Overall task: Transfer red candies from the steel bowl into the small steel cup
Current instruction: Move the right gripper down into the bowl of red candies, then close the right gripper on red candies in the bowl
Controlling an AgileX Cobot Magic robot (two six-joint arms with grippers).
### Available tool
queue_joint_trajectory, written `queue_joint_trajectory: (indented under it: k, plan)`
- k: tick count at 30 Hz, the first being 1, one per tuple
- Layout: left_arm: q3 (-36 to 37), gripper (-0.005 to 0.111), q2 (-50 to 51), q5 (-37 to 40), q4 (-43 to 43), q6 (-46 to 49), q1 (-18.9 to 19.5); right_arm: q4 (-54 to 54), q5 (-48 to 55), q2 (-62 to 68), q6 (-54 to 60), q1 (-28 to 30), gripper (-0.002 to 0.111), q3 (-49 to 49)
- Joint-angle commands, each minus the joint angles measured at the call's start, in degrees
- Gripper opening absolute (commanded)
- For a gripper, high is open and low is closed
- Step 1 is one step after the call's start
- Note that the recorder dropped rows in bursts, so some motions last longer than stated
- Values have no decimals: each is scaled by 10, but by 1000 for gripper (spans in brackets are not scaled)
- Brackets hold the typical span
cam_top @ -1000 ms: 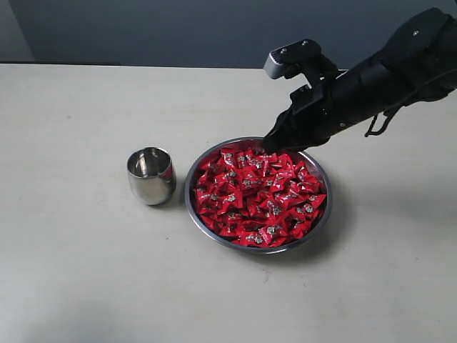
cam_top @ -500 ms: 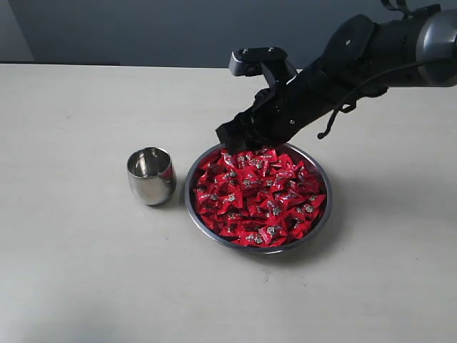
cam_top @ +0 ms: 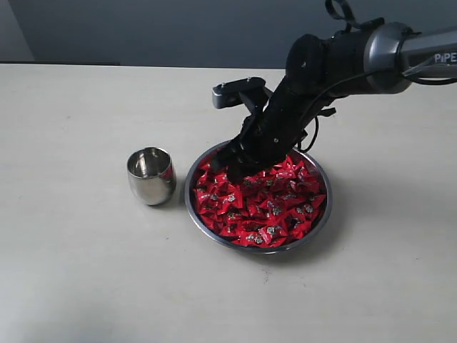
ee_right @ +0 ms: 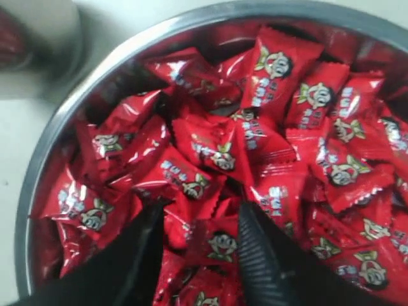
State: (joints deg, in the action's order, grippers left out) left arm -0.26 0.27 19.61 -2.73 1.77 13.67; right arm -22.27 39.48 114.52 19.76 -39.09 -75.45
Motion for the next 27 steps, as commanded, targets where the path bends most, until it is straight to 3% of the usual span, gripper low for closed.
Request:
queue_joint_trajectory:
  k: [1, 5, 27]
  plan:
    - [3, 0, -3, -5, 1, -1, -5, 37, -6, 0, -15, -17, 38, -3]
    - [3, 0, -3, -5, 1, -1, -5, 118, -8, 0, -66, -22, 38, -3]
    - [3, 0, -3, -5, 1, -1, -5, 170, -5, 0, -84, -44, 38, -3]
